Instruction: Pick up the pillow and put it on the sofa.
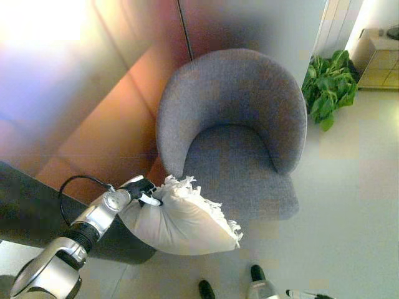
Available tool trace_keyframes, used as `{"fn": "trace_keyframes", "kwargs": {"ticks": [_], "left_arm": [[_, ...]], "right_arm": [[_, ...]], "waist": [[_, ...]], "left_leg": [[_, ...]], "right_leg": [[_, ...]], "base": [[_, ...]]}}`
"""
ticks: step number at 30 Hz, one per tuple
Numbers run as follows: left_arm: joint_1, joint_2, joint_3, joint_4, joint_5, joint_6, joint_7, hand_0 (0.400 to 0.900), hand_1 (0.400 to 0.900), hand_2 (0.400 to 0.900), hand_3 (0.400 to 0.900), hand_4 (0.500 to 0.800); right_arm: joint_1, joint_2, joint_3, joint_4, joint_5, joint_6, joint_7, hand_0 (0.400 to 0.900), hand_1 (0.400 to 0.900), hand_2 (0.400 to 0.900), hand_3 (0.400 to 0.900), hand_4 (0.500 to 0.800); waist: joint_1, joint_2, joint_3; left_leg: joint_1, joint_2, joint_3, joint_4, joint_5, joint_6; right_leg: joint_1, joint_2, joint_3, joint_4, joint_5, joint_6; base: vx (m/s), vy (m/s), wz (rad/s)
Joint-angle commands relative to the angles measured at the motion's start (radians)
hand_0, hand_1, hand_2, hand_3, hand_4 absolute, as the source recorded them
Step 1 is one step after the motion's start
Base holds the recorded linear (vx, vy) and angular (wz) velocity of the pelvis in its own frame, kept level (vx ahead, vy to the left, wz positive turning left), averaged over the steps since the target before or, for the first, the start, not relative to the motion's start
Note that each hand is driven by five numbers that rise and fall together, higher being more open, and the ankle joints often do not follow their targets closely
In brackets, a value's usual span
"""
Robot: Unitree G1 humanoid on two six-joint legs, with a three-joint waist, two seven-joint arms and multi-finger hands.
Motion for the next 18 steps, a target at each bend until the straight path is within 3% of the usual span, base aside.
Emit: {"fn": "trace_keyframes", "kwargs": {"ticks": [1,4,8,18], "left_arm": [[-0.312,0.131,0.03,0.013,0.079,-0.035,-0.036,0.4,0.4,0.4,0.4,0.5],[-0.404,0.144,-0.019,0.029,0.094,-0.015,-0.076,0.4,0.4,0.4,0.4,0.5],[-0.49,0.123,-0.057,0.061,0.107,0.022,-0.102,0.4,0.4,0.4,0.4,0.5],[-0.554,0.057,-0.076,0.155,0.106,0.092,-0.072,0.4,0.4,0.4,0.4,0.5]], "right_arm": [[0.056,-0.013,-0.005,0.07,0.035,0.017,-0.027,0.9,0.9,0.9,0.9,0.8],[0.072,-0.01,-0.017,0.082,0.046,0.023,-0.027,0.9,0.9,0.9,0.9,0.8],[0.09,-0.005,-0.031,0.088,0.059,0.034,-0.028,0.9,0.9,0.9,0.9,0.8],[0.141,0.004,-0.053,0.09,0.089,0.016,-0.035,0.9,0.9,0.9,0.9,0.8]], "waist": [[-0.008,0.017,-0.112],[-0.025,0.016,-0.126],[-0.049,0.017,-0.136],[-0.123,0.052,-0.132]], "left_leg": [[0.095,-0.023,0.097,0.006,-0.081,-0.064],[0.107,-0.018,0.105,0.006,-0.085,-0.062],[0.122,-0.014,0.12,0.006,-0.09,-0.059],[0.137,-0.016,0.156,0.008,-0.097,-0.051]], "right_leg": [[0.0,0.032,0.029,0.015,-0.018,0.078],[0.006,0.039,0.041,0.016,-0.017,0.081],[0.008,0.047,0.059,0.019,-0.019,0.084],[-0.01,0.068,0.126,0.033,-0.025,0.089]], "base": [[0.06,-0.103,-0.1],[0.06,-0.108,-0.11],[0.07,-0.099,-0.16],[0.05,-0.047,-0.19]]}}
